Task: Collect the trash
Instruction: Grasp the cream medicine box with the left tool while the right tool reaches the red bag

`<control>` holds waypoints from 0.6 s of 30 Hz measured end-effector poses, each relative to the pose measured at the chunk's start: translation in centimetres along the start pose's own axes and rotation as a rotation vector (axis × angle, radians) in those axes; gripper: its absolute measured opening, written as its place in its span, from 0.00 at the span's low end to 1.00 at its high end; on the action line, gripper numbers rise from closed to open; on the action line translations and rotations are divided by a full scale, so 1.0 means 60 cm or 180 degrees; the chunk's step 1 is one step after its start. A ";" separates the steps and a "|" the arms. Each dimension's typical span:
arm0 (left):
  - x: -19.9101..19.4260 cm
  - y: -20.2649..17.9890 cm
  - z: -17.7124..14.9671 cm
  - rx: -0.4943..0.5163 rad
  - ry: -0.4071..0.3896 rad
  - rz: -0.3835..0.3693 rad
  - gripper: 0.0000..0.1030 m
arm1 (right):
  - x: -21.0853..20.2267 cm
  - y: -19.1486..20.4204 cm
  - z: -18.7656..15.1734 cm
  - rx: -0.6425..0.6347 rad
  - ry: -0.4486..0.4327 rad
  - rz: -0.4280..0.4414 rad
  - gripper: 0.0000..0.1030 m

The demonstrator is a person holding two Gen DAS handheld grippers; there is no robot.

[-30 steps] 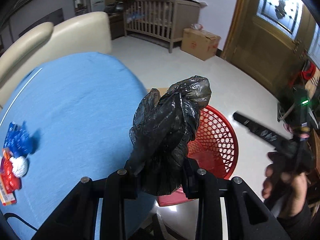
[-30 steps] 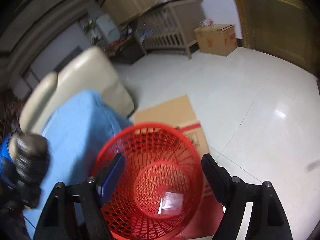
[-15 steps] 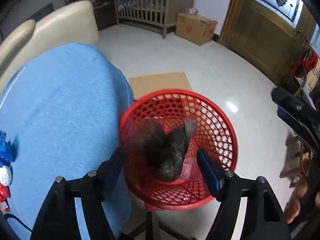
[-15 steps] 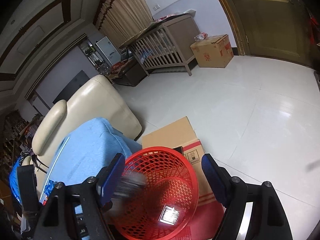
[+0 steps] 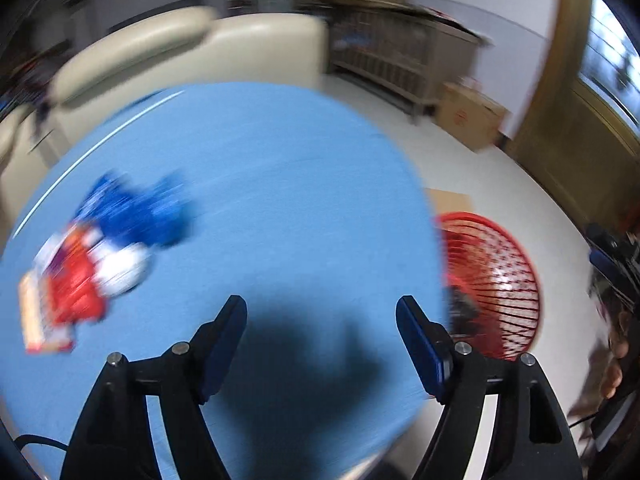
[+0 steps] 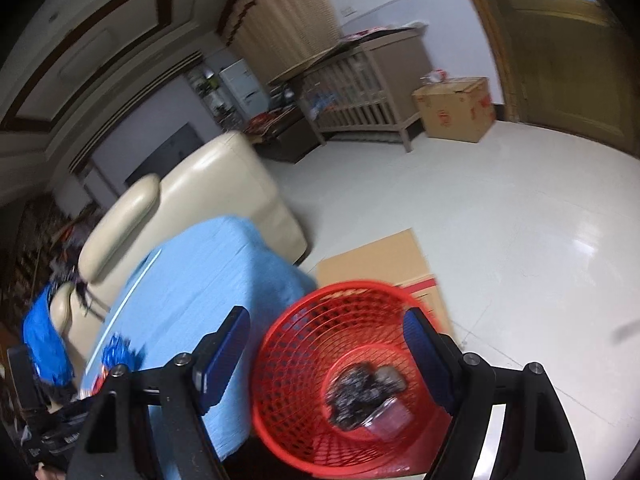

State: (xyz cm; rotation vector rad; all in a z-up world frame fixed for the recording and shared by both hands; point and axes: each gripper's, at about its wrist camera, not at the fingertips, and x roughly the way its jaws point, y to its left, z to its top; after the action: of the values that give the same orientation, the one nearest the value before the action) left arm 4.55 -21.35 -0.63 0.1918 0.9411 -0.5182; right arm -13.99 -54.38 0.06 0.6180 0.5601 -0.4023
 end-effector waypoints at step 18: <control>-0.041 0.400 -0.099 -0.1368 -0.0282 0.0773 0.77 | 0.096 0.337 -0.170 -0.1411 0.0892 0.0644 0.79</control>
State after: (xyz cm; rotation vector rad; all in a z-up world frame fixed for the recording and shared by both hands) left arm 11.20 2.40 -3.65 -0.1045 0.9065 -0.0929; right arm -2.99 -33.82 -1.64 0.2983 0.8177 0.0066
